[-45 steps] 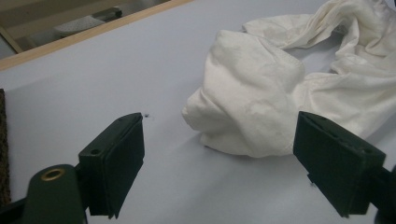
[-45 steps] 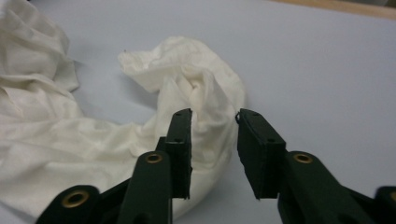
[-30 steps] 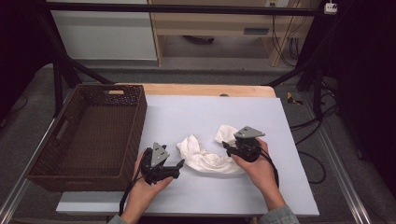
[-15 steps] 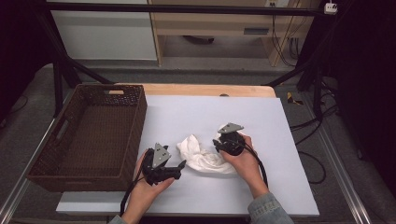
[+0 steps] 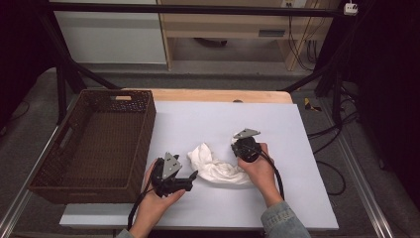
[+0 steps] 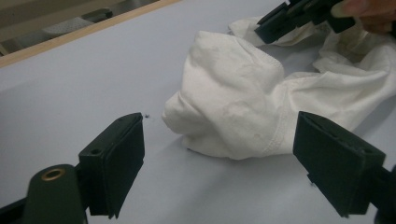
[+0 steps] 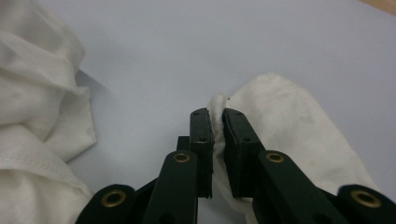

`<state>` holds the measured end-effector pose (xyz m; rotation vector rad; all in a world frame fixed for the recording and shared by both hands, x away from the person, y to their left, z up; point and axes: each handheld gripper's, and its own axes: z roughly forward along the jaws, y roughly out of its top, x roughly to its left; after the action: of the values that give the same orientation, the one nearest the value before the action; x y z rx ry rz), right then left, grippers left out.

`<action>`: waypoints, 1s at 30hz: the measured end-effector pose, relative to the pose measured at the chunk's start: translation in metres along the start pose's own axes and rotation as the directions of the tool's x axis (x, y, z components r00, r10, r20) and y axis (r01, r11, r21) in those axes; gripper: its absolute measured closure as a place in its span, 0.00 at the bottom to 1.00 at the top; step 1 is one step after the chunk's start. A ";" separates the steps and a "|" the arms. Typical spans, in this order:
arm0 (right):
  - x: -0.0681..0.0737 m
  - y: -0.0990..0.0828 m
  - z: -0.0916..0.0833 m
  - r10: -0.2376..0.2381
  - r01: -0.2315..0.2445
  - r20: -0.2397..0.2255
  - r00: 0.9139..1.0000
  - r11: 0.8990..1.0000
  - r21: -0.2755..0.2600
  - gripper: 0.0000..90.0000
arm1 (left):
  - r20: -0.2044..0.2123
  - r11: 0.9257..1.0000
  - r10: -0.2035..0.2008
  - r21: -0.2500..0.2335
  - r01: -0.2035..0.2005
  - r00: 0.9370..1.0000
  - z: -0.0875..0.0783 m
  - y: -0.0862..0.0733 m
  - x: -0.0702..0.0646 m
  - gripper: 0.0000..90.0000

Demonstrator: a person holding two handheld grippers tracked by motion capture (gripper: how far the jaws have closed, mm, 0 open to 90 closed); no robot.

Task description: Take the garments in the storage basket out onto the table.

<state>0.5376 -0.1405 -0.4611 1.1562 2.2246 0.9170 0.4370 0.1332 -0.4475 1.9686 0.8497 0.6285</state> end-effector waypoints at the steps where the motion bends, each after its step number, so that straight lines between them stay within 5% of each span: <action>1: -0.001 0.001 -0.004 0.006 -0.006 -0.002 1.000 1.000 -0.010 0.95 | -0.003 1.000 -0.001 -0.001 0.001 1.000 0.000 0.000 0.001 0.18; 9: -0.024 0.008 -0.053 0.065 -0.062 0.012 0.998 0.988 -0.139 0.96 | -0.006 1.000 0.003 0.000 -0.003 1.000 0.000 0.000 0.000 0.18; 14: -0.044 0.006 -0.084 0.112 -0.098 0.052 0.992 0.971 -0.218 0.96 | -0.009 1.000 0.006 0.003 -0.006 1.000 0.000 0.000 0.000 0.18; 22: -0.084 -0.026 -0.106 0.207 -0.175 0.125 0.970 0.957 -0.232 0.96 | -0.014 1.000 0.006 0.002 -0.006 1.000 0.000 0.000 0.000 0.18; 30: -0.106 -0.066 -0.109 0.280 -0.247 0.156 0.947 0.948 -0.203 0.96 | -0.027 1.000 -0.002 -0.002 0.002 1.000 -0.001 0.000 0.003 0.18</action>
<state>0.4878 -0.2944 -0.4265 1.4135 1.8282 1.0479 0.4382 0.1361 -0.4466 1.9617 0.8674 0.6563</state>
